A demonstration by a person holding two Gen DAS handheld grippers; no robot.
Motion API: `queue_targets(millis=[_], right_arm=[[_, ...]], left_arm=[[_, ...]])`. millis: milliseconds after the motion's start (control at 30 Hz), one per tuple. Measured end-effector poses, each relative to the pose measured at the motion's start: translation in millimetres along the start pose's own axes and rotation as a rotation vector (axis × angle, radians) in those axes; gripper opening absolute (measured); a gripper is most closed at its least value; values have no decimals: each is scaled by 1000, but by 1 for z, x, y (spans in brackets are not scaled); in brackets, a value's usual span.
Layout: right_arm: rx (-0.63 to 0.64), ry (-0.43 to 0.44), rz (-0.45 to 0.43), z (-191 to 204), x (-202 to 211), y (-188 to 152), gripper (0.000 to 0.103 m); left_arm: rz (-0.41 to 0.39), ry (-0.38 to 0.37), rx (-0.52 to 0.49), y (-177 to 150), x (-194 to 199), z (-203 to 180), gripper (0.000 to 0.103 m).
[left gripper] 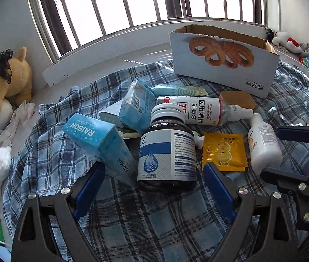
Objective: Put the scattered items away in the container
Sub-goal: 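Return both tools to the items on the shirt, then grasp the dark supplement jar with the left tool while the right tool grasps the white lotion bottle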
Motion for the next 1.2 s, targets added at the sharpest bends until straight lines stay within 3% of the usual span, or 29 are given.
queue_targets(millis=[100, 167, 233, 300, 567, 667, 733, 767, 867, 900, 1067, 1200], right_arm=[[-3, -18, 5, -2, -3, 0, 57], [3, -30, -7, -5, 1, -1, 51], [0, -42, -20, -8, 7, -2, 35], [-9, -30, -19, -10, 11, -4, 31], [-64, -62, 4, -25, 15, -9, 26], [-110, -71, 11, -35, 15, -10, 35], [-113, -85, 8, -35, 14, -9, 57], [-102, -87, 4, -32, 13, -8, 61], [-72, -98, -13, -22, 9, -4, 67], [-72, -109, -24, -21, 7, -1, 70], [-54, -233, -34, -32, -9, 15, 71], [-134, -183, -8, -49, -5, 6, 67]], left_arm=[[9, -26, 27, -1, -9, -1, 93], [10, -73, 78, -3, -10, 1, 90], [9, -92, 105, -6, -8, 4, 75], [20, -115, 114, -9, -7, 4, 62], [48, -94, 79, -28, 6, 11, 61], [40, -83, 67, -34, 17, 10, 61], [19, -58, 37, -31, 25, 7, 61], [9, -41, 25, -29, 27, 6, 61], [-13, 2, 12, -21, 26, 5, 87], [-19, 3, 20, -18, 25, 5, 88], [7, 33, 30, -17, 10, 5, 88], [22, 26, 48, -23, 3, 7, 88]])
Point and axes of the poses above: each gripper's, at about its wrist camera, not at the fingertips, and x roughly against the way its jaws point, z to its left, y to its top, the point moved 10 cm from there along -x, roughly the way its jaws point, and after that the axes turned 1 degree about -y, right-handed, at the moved point
